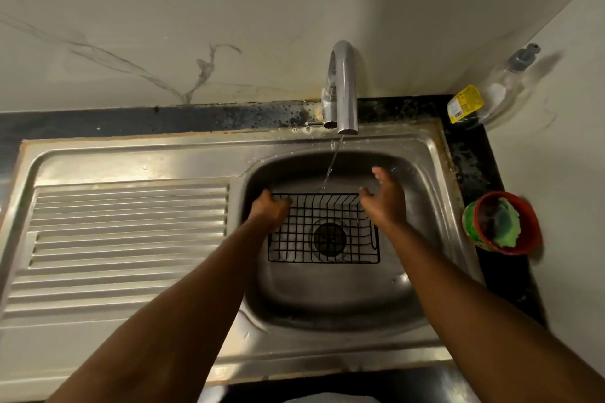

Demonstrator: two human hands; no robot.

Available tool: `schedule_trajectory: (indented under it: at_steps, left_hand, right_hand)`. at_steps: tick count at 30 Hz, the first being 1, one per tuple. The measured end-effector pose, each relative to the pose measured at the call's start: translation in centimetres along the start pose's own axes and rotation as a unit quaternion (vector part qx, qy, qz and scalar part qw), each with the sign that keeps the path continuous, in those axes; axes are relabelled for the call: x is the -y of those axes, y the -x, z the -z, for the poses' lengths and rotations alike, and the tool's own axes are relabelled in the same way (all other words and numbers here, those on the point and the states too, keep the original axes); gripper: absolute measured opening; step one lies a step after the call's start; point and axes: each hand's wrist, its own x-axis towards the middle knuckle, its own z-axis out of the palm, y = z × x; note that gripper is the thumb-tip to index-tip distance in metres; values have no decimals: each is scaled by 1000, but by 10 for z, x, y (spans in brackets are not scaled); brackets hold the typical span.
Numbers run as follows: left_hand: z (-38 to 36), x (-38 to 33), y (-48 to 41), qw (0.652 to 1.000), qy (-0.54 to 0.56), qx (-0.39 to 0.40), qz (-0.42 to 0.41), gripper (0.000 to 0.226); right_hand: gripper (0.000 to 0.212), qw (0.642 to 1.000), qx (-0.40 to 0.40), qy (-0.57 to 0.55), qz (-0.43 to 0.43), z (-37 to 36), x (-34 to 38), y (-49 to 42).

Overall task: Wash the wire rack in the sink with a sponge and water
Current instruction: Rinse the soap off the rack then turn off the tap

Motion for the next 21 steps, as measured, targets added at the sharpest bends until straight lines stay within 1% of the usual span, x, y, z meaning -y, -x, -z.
schedule_trajectory:
  at_steps: [1, 3, 5, 6, 8, 10, 12, 14, 15, 17, 18, 19, 21]
  left_hand:
    - [5, -8, 0, 999, -11, -19, -29, 48]
    - [15, -23, 2, 995, -9, -65, -78, 26]
    - [23, -37, 5, 989, 16, -100, -107, 18]
    - [26, -42, 7, 988, 26, -103, -116, 16]
    - [33, -50, 11, 987, 28, -92, -131, 14]
    - [37, -52, 13, 988, 28, -72, -136, 15]
    - [37, -49, 14, 989, 15, -57, -139, 16]
    - [36, -44, 14, 988, -9, -55, -144, 16]
    - [36, -40, 13, 988, -13, -56, -143, 16]
    - [37, -33, 13, 989, -12, -46, -137, 16]
    - [36, -30, 13, 990, -15, -40, -135, 17]
    - [36, -28, 13, 990, -20, -36, -134, 18]
    - [35, -24, 11, 990, -31, -29, -131, 20]
  right_hand:
    - [51, 998, -28, 5, 50, 5, 12, -6]
    - [34, 988, -53, 3, 146, 19, 47, -16]
    - [25, 974, -57, -4, 218, 33, 87, -24]
    - [26, 968, -48, -6, 244, 39, 105, -26]
    - [35, 959, -7, 10, 284, 46, 135, -27]
    - [43, 953, 64, 55, 292, 47, 150, -33]
    - [47, 944, 126, 127, 276, 42, 156, -44]
    - [44, 931, 140, 197, 272, 32, 158, -61]
    - [38, 925, 146, 214, 278, 26, 158, -69]
    - [17, 911, 161, 218, 309, 16, 156, -86]
    - [9, 911, 161, 199, 323, 19, 159, -85]
    - [8, 913, 155, 175, 335, 23, 159, -84]
    - [19, 919, 153, 128, 340, 27, 150, -87]
